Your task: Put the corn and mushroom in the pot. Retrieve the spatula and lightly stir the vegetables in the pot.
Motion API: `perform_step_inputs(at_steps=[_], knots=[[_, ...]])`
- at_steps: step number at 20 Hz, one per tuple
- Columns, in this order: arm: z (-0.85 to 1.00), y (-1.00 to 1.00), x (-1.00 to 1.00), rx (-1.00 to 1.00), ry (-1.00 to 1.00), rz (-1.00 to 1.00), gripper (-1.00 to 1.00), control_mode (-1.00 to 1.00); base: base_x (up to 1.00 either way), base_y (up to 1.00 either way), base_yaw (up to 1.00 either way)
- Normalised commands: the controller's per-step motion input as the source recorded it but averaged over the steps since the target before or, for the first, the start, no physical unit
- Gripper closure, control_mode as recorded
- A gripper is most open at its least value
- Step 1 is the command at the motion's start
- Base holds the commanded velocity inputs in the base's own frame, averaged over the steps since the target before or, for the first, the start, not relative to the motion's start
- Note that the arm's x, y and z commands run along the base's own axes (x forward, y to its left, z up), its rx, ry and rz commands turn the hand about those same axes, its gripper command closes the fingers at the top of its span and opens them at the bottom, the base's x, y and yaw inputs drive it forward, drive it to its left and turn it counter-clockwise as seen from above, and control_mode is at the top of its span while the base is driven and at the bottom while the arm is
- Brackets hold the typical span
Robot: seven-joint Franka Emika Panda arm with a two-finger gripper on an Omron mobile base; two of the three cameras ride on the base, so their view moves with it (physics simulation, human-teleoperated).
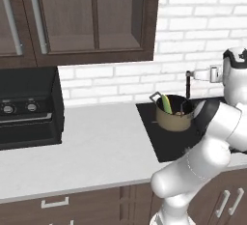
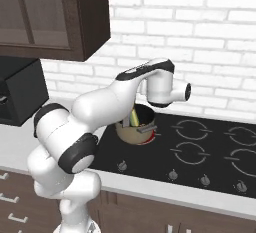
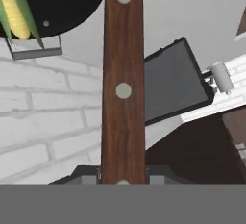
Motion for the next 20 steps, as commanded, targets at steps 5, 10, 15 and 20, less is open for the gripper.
perform_step_inputs(at_steps=[5, 10, 15, 20], knots=[[-0.04, -0.07, 0.34, 0.01, 0.00, 0.00, 1.00, -1.00, 0.00, 0.00, 0.00], [0.10, -0.07, 0.31, 0.01, 0.00, 0.00, 1.00, -1.00, 0.00, 0.00, 0.00], [-0.13, 0.00, 0.54, 0.00, 0.00, 0.00, 1.00, -1.00, 0.00, 0.00, 0.00], [-0.51, -0.08, 0.68, 0.00, 0.00, 0.00, 1.00, -1.00, 0.00, 0.00, 0.00]])
